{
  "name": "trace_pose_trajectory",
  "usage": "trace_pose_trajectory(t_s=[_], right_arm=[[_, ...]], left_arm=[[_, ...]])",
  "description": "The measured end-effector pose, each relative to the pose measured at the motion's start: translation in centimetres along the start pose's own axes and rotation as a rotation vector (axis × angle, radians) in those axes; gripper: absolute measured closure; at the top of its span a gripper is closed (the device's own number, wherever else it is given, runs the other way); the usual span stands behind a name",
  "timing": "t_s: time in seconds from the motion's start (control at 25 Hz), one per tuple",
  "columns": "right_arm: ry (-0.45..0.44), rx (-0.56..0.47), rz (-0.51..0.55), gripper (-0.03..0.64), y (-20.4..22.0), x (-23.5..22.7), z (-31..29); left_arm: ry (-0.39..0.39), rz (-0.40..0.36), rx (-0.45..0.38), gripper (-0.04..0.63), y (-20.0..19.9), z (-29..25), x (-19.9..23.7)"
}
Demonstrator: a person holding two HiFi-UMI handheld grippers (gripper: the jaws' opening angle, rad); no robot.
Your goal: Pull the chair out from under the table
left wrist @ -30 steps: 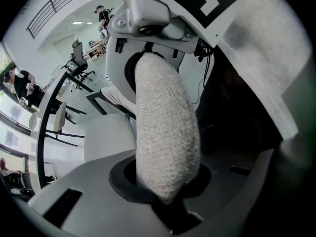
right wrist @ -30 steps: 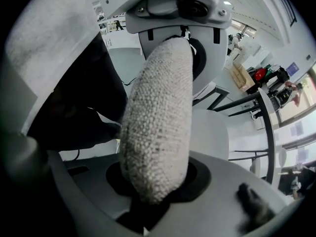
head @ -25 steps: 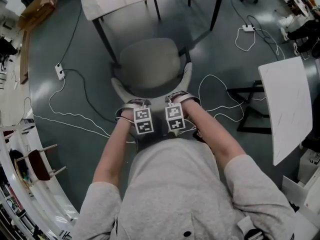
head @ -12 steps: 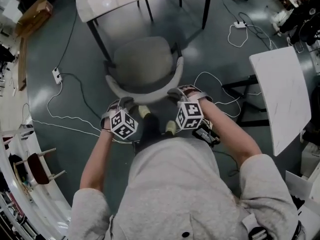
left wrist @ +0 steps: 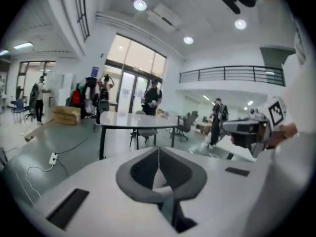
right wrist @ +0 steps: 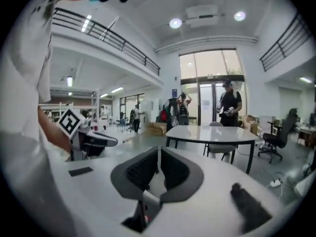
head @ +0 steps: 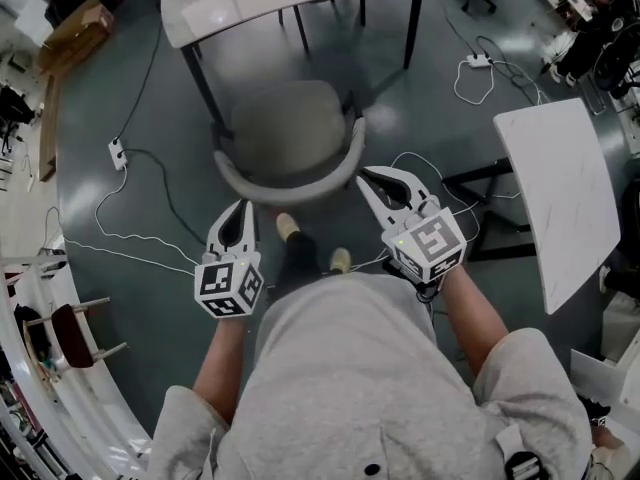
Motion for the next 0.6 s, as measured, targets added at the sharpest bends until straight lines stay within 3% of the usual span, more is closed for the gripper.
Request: trace_pose_trajectory(t_s=[0.08,0.2,0.32,0.6], right_arm=[[0.067,-0.092,-0.085,0.578,-1.7,-0.1,1.0],[0.157,-0.193,-0.141,0.58,-2.8,-0.3,2.3],[0.171,-0.256,-0.192,0.583,-3.6,-0.4,2.9],[0.171,-0.307,-0.253,0.583,-4.1,-1.2,3.3]], left_arm=[[-0.05,0.011,-0.101,0.577,-2.2,1.2,-1.3],[-0.045,-0.133,-0.212,0.578,-4.9,2.1,-4.2],[-0.012,-0.262,-0.263,0.58,-6.7,2.5,-6.3],[-0.036,-0.254,-0.263,0.581,-8.3,2.7,-6.9]])
Point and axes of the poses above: the fingertips, and each gripper's own axes: z backward along the fingers, x to its left, y out of its underside, the point moved 7 cm from there along z, backward along the fingers, and after that the axes turned 3 degrees about y, right-handed, at the moved point
